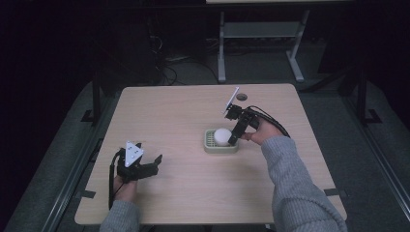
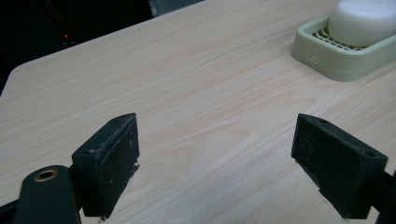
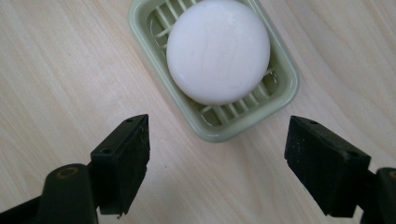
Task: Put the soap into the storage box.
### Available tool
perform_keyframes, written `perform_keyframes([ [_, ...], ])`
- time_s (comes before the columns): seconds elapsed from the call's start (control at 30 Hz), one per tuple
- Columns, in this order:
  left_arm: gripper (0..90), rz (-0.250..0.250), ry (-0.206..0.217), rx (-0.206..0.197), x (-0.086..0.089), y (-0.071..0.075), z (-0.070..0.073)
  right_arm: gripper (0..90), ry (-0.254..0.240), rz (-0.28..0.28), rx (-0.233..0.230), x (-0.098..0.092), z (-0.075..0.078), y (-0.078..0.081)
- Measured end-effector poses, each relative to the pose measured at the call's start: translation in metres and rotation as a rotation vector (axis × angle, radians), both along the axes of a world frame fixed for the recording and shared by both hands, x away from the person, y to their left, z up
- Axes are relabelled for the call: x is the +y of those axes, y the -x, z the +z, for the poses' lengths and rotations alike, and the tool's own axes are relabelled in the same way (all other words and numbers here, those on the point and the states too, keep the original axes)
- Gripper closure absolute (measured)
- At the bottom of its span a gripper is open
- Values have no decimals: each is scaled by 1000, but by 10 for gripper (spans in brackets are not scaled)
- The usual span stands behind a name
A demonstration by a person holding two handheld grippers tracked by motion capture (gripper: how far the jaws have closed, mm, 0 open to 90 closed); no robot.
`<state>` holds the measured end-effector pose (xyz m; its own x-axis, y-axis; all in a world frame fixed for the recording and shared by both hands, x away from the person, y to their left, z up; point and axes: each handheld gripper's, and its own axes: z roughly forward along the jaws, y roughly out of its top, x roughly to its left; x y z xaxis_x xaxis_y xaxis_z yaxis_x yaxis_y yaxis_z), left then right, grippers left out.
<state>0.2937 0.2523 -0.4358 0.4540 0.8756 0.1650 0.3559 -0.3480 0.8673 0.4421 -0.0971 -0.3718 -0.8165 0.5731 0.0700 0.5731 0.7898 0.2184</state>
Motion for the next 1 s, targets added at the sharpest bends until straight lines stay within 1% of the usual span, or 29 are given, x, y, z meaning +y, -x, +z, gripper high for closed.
perform_keyframes([
  [0.13, 148, -1, 1, -2, 0, 0, 0, 216, -11, 5, -8, -5, 1, 5],
  [0.2, 148, -1, 2, -2, 0, 0, 0, 216, 1, 0, -5, -7, 0, 7],
  [0.3, 148, 0, 2, -1, 0, 0, 0, 218, -8, -7, -1, -11, -1, 11],
  [0.37, 148, -1, 0, -1, 0, 0, 0, 218, -5, -9, -7, -14, -1, 12],
  [0.47, 148, -2, -2, -2, 0, 0, 0, 218, -7, -16, -2, -18, -2, 16],
  [0.6, 148, -3, -2, -1, 0, 0, 0, 218, 0, -15, -1, -21, -4, 21],
  [0.77, 148, -2, -4, -1, -1, 0, 0, 218, -6, -15, -1, -27, -8, 29],
  [0.87, 148, -2, -5, 3, -1, 0, 0, 218, 4, -14, 1, -32, -11, 35],
  [1.0, 148, -5, -3, -1, -2, 0, 0, 218, -18, -19, -1, -40, -14, 42],
])
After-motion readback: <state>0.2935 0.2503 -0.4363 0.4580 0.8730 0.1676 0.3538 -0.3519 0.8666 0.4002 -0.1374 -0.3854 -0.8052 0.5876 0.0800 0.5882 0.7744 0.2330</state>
